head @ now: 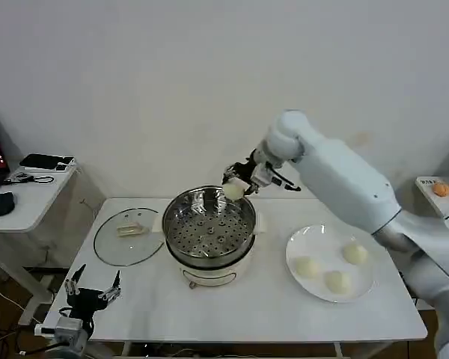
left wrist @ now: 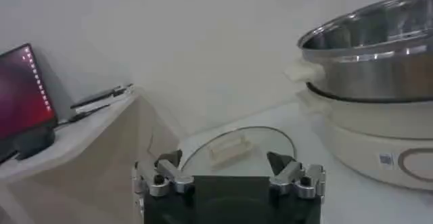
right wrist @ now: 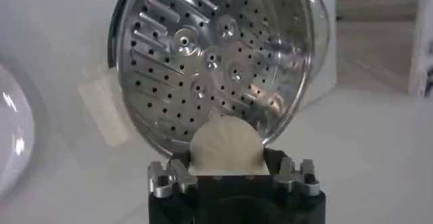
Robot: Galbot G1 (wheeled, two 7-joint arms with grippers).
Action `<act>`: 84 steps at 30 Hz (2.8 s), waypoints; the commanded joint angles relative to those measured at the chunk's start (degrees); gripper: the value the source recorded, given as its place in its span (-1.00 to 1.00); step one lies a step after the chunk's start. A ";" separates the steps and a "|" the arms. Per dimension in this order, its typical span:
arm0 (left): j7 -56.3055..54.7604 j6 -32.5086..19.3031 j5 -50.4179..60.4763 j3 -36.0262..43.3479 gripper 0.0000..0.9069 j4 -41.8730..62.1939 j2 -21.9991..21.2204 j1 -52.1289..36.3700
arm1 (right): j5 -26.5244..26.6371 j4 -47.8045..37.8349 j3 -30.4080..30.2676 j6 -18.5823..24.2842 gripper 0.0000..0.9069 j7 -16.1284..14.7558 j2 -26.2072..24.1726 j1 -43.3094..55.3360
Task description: Take steamed baozi put them in steamer then cover it.
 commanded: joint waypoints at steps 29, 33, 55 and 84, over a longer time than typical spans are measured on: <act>-0.12 -0.09 0.26 -0.81 1.00 1.47 -0.64 -0.10 | -20.98 -21.52 -2.43 4.06 0.64 16.32 15.90 -4.69; -0.11 -0.09 0.28 -0.72 1.00 1.52 -0.82 -0.23 | -21.00 -22.47 -2.41 4.10 0.64 16.58 16.62 -4.36; -0.16 -0.09 0.28 -1.03 1.00 1.31 -1.00 0.44 | -19.92 -21.54 -3.41 3.74 1.00 15.88 16.72 -4.01; 0.31 0.16 0.33 -1.73 1.00 -1.62 -1.50 1.30 | 30.44 10.46 -1.31 -38.40 1.00 10.96 -15.23 3.44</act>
